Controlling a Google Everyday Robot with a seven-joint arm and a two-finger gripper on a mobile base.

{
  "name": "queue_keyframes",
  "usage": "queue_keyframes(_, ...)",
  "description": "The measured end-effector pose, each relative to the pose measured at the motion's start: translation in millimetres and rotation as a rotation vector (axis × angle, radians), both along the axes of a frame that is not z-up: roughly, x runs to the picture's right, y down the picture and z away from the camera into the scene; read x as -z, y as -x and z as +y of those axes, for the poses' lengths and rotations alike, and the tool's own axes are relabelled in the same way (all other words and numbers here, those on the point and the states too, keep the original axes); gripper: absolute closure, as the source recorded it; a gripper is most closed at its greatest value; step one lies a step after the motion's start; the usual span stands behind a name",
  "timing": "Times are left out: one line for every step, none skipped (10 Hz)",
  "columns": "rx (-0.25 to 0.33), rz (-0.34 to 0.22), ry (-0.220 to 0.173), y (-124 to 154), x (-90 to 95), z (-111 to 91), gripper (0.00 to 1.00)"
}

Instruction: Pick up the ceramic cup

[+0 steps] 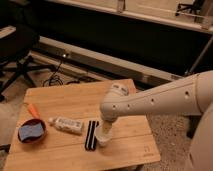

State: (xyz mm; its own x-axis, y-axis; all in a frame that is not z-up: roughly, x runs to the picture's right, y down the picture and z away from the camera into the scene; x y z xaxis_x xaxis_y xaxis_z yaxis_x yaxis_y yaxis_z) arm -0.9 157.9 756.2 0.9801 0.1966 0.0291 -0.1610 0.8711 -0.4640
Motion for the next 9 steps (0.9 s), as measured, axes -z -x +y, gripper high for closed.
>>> queue_keyframes(-0.003,-0.013,0.033,6,-10.8,14,0.22)
queue_keyframes(-0.006,-0.016,0.040,7,-12.6,17,0.23)
queue_keyframes(-0.035,-0.066,0.112,27,-26.2,43,0.44)
queue_keyframes(-0.052,-0.108,0.128,41,-29.8,42,0.59)
queue_keyframes(-0.057,-0.131,0.116,45,-28.5,31,0.67)
queue_keyframes(-0.059,-0.153,0.089,47,-23.6,14,0.75)
queue_keyframes(-0.053,-0.184,0.021,45,-6.3,-25,0.88)
queue_keyframes(-0.042,-0.202,-0.039,41,12.7,-56,0.95)
queue_keyframes(-0.034,-0.225,-0.105,37,35.9,-88,1.00)
